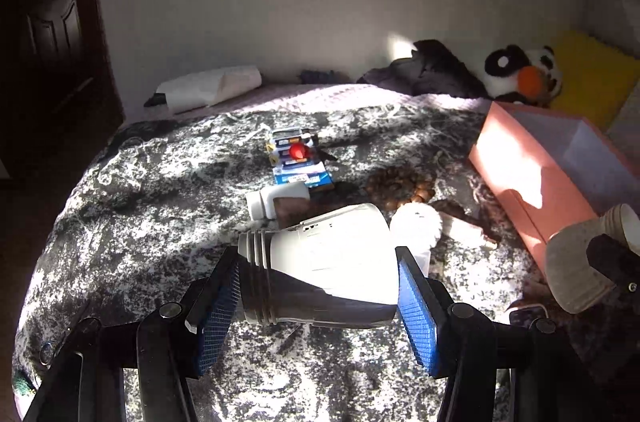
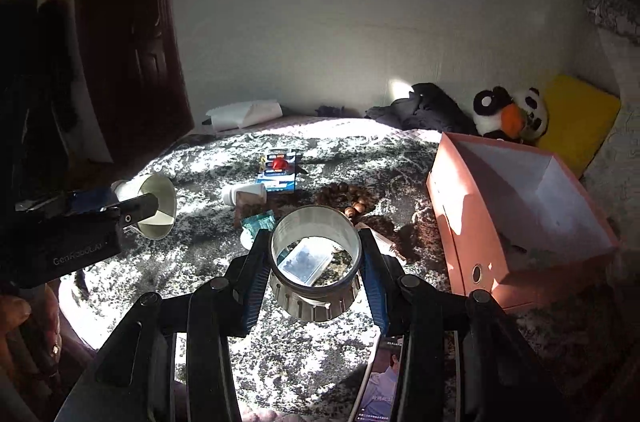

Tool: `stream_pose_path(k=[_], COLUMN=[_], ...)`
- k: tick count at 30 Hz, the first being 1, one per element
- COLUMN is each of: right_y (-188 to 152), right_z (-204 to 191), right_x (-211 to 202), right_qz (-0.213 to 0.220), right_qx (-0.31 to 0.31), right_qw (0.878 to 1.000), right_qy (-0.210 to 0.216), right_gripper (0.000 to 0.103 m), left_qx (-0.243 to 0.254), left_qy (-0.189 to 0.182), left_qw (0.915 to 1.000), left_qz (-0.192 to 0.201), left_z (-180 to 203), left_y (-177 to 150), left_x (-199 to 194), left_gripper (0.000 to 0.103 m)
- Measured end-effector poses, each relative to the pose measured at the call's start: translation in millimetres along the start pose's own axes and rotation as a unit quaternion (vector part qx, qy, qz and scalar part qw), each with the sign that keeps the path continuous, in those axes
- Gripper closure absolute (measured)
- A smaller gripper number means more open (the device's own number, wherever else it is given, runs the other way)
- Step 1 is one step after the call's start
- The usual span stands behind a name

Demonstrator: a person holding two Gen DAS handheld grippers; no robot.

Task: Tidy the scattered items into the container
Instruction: 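Carry the lamp holder and ribbed cup over the pink box with both tools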

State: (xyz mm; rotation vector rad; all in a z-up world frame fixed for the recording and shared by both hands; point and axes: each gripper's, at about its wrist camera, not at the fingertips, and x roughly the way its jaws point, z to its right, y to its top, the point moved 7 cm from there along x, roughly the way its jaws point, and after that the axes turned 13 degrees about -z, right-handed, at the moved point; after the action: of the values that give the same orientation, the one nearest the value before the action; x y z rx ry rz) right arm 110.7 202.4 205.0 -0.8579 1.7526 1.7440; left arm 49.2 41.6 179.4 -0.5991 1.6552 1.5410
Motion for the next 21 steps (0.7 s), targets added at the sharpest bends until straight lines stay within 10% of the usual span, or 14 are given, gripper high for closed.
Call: stream_pose_path(k=[21], right_y=[-40.2], right_z=[193.6], right_x=[-87.7], right_qz=[0.037], right_qx=[0.128], right_qw=[0.987], right_qy=[-0.095], right_gripper=[0.058], left_qx=[0.167], left_qy=[-0.085], left_qw=[0.9822], left_qz=[0.017], left_z=[223.7], left_y=[35.2], left_x=[-19.5], left_gripper=[0.040])
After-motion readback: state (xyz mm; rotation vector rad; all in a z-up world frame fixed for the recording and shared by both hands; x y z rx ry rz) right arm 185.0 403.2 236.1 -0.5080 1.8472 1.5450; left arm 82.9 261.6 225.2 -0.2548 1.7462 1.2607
